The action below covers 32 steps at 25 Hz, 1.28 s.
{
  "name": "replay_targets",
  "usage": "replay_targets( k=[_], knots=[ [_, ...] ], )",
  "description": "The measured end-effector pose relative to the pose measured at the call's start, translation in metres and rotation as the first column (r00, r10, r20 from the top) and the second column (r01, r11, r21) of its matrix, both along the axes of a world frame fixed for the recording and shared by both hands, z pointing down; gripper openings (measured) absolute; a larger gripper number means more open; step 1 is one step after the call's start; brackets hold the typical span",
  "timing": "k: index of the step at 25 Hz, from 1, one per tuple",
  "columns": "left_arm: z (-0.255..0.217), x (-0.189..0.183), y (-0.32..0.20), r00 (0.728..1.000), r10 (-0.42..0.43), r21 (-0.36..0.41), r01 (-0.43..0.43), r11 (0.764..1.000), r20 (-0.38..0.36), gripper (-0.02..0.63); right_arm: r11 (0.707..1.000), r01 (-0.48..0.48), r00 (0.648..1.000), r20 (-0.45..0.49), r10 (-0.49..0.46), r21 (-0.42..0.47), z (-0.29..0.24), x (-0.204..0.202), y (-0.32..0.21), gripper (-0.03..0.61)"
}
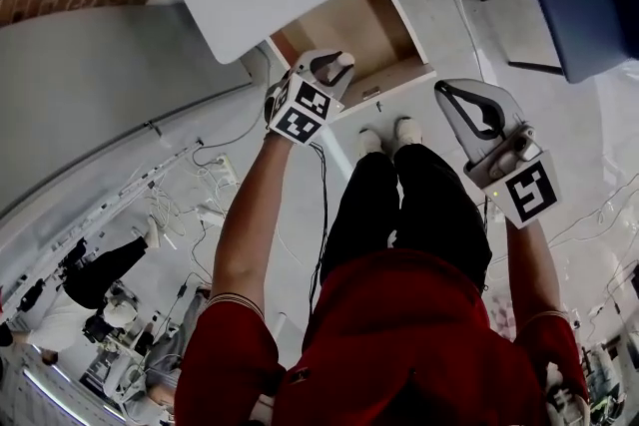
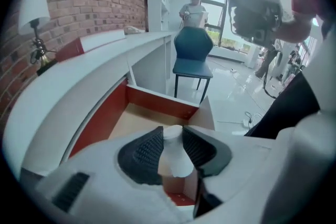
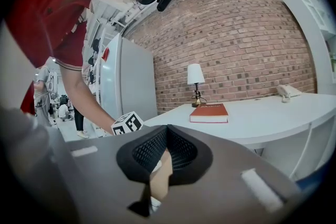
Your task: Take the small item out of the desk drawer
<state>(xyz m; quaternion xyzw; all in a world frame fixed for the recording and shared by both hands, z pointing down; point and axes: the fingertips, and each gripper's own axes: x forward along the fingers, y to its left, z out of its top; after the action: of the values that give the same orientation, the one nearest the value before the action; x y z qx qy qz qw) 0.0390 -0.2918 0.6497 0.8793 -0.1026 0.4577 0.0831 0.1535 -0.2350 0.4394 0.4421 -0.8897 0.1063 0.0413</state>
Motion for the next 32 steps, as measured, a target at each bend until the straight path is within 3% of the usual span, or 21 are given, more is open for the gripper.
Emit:
replay_targets(
  k=[10, 17, 22, 32],
  knots=[
    [-0.122, 0.003, 0.017, 0.962, -0.083, 0.143, 0.123, 0.982, -0.260, 0.124, 1.000, -0.006, 1.000, 0.024, 0.006, 0.025, -0.042, -0.025, 0.007, 0.011],
    [-0.210, -0.001, 0.037, 0.899, -0.115, 0.217, 0.223, 0.950, -0.422, 0.123, 0.998, -0.014, 0.999, 0.043, 0.011, 0.059, -0.081, -0.032, 0.023, 0.011],
    [-0.258, -0.011, 0.049, 0.859, -0.121, 0.253, 0.276, 0.927, -0.497, 0.123, 0.997, -0.013, 0.999, 0.052, 0.009, 0.074, -0.100, -0.042, 0.035, 0.011],
    [-0.333, -0.034, 0.072, 0.753, -0.152, 0.277, 0.411, 0.869, -0.641, 0.123, 0.991, 0.002, 0.999, 0.054, -0.009, 0.133, -0.139, -0.058, 0.061, 0.011]
  ],
)
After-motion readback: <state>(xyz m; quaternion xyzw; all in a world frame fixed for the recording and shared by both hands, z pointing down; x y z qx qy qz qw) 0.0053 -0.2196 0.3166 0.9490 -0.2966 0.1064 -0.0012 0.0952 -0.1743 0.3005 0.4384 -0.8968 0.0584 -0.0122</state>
